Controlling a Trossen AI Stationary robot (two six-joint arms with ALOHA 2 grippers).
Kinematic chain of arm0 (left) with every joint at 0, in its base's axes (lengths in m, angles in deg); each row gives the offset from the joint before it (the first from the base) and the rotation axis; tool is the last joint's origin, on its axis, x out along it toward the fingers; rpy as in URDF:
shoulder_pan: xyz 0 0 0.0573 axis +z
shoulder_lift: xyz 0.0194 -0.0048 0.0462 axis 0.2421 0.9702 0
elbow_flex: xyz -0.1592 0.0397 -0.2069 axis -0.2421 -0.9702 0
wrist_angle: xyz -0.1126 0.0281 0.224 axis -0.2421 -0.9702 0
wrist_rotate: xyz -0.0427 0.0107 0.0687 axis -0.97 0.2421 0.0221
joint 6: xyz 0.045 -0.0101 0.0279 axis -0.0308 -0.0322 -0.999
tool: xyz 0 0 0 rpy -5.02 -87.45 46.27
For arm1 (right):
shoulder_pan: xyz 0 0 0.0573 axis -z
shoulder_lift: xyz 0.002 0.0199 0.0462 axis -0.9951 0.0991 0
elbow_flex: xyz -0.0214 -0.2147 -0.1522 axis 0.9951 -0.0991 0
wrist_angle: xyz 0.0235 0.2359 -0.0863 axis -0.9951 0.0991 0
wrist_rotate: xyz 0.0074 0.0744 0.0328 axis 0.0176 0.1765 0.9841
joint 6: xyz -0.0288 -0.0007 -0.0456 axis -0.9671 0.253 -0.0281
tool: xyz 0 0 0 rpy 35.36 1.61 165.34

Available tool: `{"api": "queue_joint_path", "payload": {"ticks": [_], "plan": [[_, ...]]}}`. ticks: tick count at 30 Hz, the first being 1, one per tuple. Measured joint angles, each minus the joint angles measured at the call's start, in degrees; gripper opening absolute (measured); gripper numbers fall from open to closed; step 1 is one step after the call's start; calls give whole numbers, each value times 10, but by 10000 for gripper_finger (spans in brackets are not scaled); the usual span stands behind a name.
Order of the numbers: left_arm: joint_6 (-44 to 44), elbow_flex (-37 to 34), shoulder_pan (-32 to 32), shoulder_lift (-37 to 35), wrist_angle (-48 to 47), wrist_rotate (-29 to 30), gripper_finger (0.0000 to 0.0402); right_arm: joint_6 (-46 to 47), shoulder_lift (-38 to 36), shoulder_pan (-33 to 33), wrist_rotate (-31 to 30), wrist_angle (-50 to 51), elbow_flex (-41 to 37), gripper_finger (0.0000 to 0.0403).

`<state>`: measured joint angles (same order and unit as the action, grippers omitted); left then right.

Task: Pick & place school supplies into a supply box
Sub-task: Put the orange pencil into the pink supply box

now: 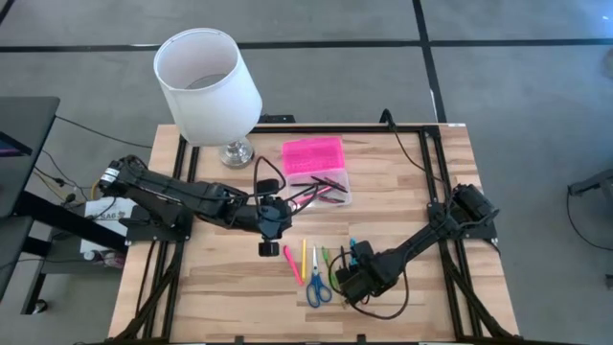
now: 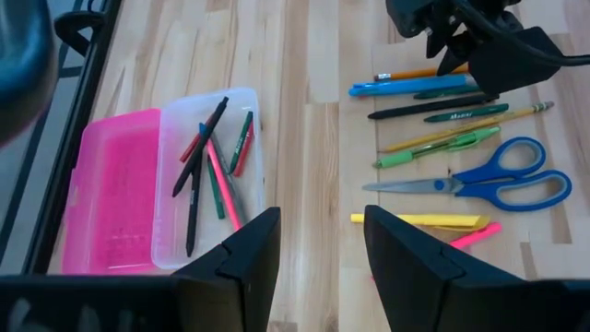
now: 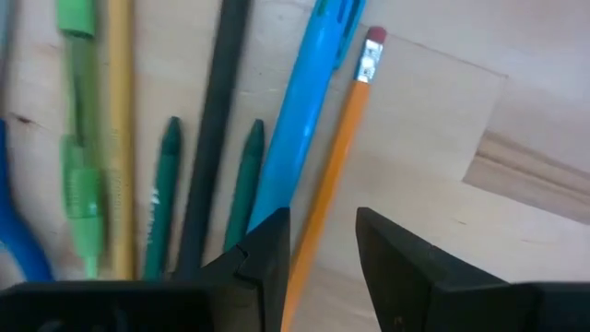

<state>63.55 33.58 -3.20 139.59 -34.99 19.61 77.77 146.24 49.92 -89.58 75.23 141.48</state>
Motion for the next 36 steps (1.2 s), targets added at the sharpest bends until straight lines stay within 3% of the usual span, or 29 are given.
{"api": "queue_joint_path", "payload": {"ticks": [13, 32, 36], "plan": [[0, 0, 0, 0, -4, 0, 153, 0, -1, -9, 28, -34, -32, 116], [0, 0, 0, 1, -4, 0, 153, -31, -1, -27, 105, 16, -31, 9], [0, 0, 0, 1, -4, 0, 153, -54, 0, -28, 149, 58, -33, 8]]}}
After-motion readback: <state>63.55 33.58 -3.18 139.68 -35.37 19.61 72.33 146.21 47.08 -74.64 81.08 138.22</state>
